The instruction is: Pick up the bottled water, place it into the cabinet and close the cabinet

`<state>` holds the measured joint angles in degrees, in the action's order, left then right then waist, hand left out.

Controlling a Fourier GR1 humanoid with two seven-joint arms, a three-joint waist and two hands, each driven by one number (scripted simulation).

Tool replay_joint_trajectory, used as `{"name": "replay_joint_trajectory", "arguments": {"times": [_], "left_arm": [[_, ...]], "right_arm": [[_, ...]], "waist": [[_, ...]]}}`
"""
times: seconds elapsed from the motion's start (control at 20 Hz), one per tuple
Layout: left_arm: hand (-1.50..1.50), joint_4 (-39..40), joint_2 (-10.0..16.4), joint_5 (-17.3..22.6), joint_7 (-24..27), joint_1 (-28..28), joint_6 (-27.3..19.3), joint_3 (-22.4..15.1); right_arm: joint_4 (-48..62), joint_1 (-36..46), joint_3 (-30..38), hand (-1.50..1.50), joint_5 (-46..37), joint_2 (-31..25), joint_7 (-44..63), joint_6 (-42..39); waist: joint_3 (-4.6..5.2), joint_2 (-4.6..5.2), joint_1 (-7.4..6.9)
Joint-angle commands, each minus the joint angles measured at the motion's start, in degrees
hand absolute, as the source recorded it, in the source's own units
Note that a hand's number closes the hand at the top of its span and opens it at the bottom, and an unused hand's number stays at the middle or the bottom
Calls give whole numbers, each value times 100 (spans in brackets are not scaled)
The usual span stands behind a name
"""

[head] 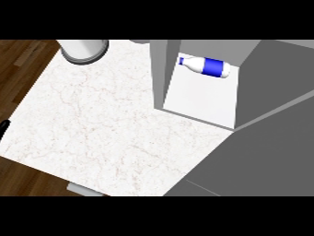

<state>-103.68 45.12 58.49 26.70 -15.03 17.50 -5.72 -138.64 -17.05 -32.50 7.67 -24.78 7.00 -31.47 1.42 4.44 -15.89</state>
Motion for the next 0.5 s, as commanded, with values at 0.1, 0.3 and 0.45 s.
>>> {"name": "replay_joint_trajectory", "arguments": {"times": [0.1, 0.3, 0.45], "left_arm": [[-150, 41, 15, 19, -44, 24, 58, -18], [-150, 127, -2, 80, -30, 78, 96, 29], [-150, 194, 3, 92, -53, 26, 132, 19]], "right_arm": [[543, 856, 114, 150, -126, 412, 793, 400], [931, 1438, 252, 150, -63, 603, 1204, 480], [1478, 1948, 390, 150, -6, 838, 1466, 579]], "waist": [[-6, -55, -7], [2, -49, -36], [-22, -65, -57]]}}
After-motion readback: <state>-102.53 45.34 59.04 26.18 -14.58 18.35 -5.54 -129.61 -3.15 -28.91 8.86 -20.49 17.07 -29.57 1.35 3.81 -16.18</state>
